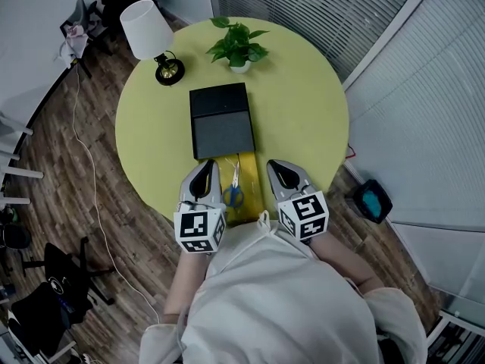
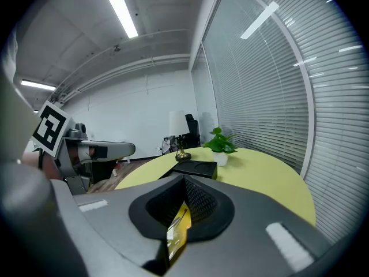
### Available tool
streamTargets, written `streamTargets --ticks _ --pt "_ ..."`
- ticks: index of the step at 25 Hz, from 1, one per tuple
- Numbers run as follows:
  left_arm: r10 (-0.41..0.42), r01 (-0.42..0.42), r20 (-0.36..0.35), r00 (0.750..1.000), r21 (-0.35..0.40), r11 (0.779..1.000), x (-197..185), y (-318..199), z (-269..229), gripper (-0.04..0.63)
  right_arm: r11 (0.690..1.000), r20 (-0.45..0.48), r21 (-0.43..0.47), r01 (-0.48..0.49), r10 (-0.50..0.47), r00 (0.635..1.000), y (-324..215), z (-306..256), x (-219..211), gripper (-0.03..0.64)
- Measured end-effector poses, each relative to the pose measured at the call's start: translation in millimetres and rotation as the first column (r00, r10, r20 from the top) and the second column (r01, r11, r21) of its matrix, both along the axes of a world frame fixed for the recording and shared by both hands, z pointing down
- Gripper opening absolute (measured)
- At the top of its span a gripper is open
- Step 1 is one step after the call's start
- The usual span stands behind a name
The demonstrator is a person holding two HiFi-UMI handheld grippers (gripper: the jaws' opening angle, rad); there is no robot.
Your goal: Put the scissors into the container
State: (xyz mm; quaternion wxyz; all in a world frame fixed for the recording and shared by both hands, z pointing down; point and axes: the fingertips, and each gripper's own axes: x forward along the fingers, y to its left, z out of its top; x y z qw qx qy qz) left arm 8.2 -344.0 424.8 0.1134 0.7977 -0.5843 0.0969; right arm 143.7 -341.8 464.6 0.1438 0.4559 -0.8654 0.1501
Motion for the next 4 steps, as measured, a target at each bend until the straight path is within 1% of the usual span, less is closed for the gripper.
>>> streamTargets --ticks 4 --pt "0.006 -0.006 0.0 1.0 -0.007 1.0 1.7 1.5 1.3 0.007 1.0 0.001 0.002 0.0 0.0 1.0 1.9 -1.3 0.8 -0.002"
